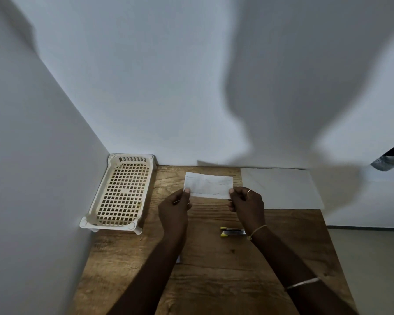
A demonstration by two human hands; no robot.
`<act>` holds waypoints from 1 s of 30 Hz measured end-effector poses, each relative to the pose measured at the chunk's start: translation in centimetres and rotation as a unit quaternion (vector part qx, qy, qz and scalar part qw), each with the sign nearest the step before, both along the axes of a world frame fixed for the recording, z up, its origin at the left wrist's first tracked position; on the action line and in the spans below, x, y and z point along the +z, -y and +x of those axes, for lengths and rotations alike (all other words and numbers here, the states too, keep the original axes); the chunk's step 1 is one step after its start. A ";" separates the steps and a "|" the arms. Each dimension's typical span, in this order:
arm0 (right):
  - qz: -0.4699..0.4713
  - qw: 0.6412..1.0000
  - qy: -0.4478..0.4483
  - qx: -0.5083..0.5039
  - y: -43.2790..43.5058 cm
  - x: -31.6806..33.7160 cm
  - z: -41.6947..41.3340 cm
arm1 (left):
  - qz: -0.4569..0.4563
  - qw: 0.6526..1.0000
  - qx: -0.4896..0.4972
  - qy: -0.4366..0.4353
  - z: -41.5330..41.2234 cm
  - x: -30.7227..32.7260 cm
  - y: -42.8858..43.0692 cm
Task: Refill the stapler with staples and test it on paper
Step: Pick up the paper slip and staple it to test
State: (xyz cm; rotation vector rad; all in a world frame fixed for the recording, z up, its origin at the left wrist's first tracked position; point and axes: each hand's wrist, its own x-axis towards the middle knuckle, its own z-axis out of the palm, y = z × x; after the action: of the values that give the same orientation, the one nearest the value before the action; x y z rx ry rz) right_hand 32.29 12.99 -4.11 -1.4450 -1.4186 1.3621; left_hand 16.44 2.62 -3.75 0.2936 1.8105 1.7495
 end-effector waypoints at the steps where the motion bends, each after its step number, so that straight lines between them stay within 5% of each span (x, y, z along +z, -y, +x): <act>1: 0.000 1.000 0.024 0.001 -0.3 -0.7 -0.3 | -0.023 1.000 -0.015 -0.014 -0.5 -0.7 -0.2; 6: 0.027 0.984 0.172 0.027 -1.7 -3.4 -0.9 | -0.154 0.979 -0.071 -0.113 -2.4 -3.5 -1.1; 11: 0.025 0.972 0.228 0.046 -2.6 -4.8 -1.4 | -0.216 0.959 -0.094 -0.158 -2.5 -5.1 -1.9; 26: 0.062 0.955 0.282 0.063 -2.0 -5.3 -1.6 | -0.278 0.926 -0.125 -0.223 -2.3 -5.6 -2.3; 30: 0.166 0.928 0.317 0.106 -0.8 -4.9 -1.1 | -0.252 0.890 -0.185 -0.333 -1.1 -4.9 -1.3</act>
State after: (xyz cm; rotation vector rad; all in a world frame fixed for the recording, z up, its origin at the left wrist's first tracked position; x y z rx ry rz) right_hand 31.24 13.78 -9.01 -1.6012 -2.1488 0.7214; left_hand 15.34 3.96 -8.70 1.0351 2.3949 0.9056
